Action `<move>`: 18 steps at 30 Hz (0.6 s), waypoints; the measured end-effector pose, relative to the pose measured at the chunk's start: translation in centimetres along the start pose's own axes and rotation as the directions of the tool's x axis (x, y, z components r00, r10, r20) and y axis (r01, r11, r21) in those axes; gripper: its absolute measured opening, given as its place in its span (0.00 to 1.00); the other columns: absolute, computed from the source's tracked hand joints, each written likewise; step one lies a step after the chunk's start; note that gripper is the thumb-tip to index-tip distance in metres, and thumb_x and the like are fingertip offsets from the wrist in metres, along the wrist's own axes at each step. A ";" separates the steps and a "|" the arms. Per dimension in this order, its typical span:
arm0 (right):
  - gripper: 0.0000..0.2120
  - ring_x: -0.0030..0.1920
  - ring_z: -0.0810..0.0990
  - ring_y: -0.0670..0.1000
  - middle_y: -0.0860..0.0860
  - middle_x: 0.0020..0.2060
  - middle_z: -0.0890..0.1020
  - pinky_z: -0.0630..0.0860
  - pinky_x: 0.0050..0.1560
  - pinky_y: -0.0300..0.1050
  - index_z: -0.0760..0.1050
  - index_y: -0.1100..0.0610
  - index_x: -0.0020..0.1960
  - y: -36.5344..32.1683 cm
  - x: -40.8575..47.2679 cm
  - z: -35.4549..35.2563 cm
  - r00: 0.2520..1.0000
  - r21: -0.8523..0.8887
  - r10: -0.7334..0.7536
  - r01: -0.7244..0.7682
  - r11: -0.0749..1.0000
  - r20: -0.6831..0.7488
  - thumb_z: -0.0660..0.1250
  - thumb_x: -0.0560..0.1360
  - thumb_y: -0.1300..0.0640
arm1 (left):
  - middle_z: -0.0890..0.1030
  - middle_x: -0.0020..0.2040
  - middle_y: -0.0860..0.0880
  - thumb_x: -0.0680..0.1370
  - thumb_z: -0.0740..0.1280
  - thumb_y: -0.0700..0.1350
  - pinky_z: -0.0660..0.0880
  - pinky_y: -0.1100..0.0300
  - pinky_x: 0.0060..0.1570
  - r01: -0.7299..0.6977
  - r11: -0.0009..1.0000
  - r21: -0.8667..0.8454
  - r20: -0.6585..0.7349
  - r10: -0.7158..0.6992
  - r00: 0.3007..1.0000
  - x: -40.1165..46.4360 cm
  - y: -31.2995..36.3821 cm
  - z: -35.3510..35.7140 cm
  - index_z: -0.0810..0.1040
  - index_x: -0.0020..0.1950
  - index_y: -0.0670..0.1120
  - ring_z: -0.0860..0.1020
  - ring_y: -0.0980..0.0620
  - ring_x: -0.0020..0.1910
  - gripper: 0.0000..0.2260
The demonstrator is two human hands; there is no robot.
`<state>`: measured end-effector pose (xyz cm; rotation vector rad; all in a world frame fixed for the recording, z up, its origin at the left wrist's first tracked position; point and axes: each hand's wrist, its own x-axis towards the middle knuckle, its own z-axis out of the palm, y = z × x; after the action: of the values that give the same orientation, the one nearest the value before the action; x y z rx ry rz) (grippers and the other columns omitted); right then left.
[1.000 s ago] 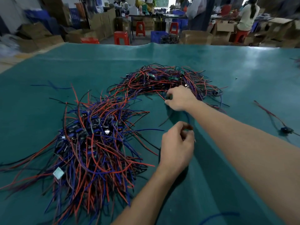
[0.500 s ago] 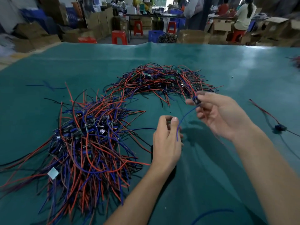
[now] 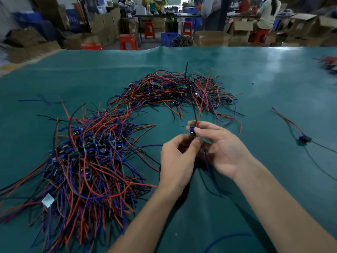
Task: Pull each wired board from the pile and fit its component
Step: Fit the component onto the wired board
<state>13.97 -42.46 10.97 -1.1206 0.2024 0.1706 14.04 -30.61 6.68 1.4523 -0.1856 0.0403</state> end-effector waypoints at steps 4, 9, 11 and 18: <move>0.15 0.39 0.80 0.50 0.54 0.47 0.84 0.79 0.38 0.41 0.86 0.55 0.51 0.2 -0.1 0.3 1.000 -0.008 -0.020 0.020 1.000 -0.005 0.75 0.65 0.58 | 0.86 0.37 0.45 0.80 0.68 0.37 0.76 0.60 0.38 0.034 0.995 -0.091 -0.021 -0.036 0.999 -0.1 0.3 0.1 0.84 0.43 0.41 0.81 0.52 0.34 0.07; 0.07 0.39 0.78 0.51 0.53 0.42 0.85 0.74 0.43 0.48 0.87 0.56 0.42 -0.1 0.0 -0.5 0.966 -0.191 -0.234 0.211 0.959 -0.109 0.77 0.66 0.54 | 0.83 0.34 0.51 0.81 0.68 0.40 0.74 0.63 0.36 0.029 1.000 -0.003 -0.007 -0.029 1.000 -0.1 0.1 0.0 0.83 0.41 0.45 0.76 0.56 0.32 0.09; 0.03 0.39 0.76 0.51 0.51 0.36 0.82 0.72 0.43 0.48 0.85 0.56 0.38 -0.2 0.3 -0.9 0.909 -0.343 -0.383 0.312 0.886 -0.163 0.77 0.70 0.59 | 0.82 0.31 0.50 0.81 0.67 0.40 0.74 0.63 0.32 0.050 0.998 0.029 0.046 -0.052 0.998 -0.1 0.1 0.1 0.82 0.41 0.44 0.75 0.56 0.29 0.10; 0.11 0.29 0.71 0.42 0.42 0.27 0.79 0.70 0.32 0.34 0.83 0.51 0.34 -2.3 0.8 -4.4 0.658 -0.560 -0.690 0.464 0.686 -0.301 0.77 0.73 0.61 | 0.78 0.27 0.54 0.80 0.68 0.37 0.69 0.71 0.30 0.043 0.990 0.135 0.179 -0.067 0.982 -0.4 0.3 0.4 0.83 0.42 0.44 0.73 0.62 0.26 0.09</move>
<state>14.99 -47.35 10.90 -1.6230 0.2422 -0.7246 13.59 -30.95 6.98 1.5911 -0.2979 -0.1287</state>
